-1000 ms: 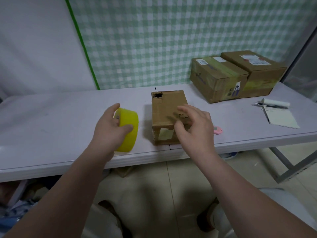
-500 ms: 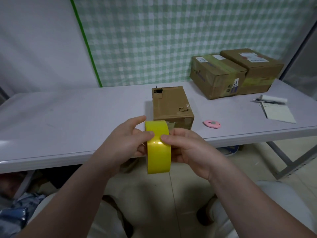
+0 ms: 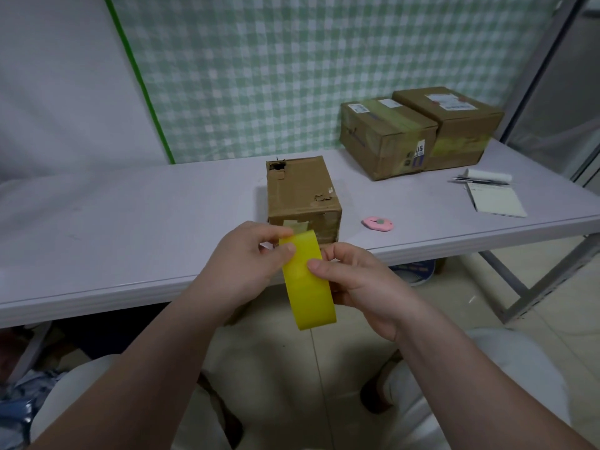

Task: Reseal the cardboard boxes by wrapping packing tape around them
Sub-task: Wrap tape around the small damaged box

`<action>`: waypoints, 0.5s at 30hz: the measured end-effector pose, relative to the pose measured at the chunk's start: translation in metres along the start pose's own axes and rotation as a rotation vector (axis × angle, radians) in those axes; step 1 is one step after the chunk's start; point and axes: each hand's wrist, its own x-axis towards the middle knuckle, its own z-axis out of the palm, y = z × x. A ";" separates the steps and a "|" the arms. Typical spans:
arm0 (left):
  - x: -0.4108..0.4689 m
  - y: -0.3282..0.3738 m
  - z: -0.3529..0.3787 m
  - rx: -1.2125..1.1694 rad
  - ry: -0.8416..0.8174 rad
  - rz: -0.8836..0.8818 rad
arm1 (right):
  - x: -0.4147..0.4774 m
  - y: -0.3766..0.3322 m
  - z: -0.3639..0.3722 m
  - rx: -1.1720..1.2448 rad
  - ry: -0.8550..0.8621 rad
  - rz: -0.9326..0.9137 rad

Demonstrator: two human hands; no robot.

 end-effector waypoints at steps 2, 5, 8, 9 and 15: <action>0.003 0.001 0.002 0.035 0.035 0.005 | -0.002 0.000 -0.001 -0.023 0.007 -0.015; 0.008 0.005 0.003 0.146 0.050 0.047 | -0.002 0.001 -0.002 -0.075 0.048 -0.041; 0.011 0.010 0.005 0.244 0.047 0.041 | -0.002 0.003 -0.004 -0.142 0.082 -0.077; 0.013 0.012 0.005 0.261 0.049 0.034 | -0.003 0.002 -0.005 -0.166 0.089 -0.086; 0.017 0.017 0.008 0.309 0.064 0.013 | -0.003 0.002 -0.004 -0.326 0.121 -0.127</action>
